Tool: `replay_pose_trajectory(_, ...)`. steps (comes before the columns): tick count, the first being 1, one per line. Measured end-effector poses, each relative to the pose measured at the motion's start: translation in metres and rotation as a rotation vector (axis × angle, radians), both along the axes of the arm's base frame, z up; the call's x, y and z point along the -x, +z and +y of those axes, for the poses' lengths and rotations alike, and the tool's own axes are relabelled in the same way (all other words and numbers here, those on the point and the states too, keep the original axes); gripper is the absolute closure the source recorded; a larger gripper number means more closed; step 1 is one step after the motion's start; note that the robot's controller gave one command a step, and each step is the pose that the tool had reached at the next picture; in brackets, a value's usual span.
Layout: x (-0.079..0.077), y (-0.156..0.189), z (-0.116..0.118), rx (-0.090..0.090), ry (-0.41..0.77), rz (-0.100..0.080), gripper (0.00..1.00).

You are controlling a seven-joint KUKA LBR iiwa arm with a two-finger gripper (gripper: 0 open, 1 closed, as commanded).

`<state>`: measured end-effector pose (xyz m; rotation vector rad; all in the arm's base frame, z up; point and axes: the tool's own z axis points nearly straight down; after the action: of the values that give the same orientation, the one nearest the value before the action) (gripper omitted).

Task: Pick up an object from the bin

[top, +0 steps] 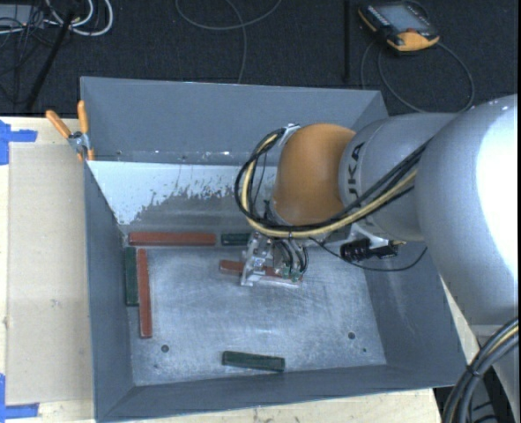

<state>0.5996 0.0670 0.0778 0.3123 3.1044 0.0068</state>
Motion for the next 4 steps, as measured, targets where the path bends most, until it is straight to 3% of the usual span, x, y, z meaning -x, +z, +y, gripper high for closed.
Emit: replay_pose_trajectory(4,0.0028,0.0099,-0.0003,0.002,0.000,0.023,1.00)
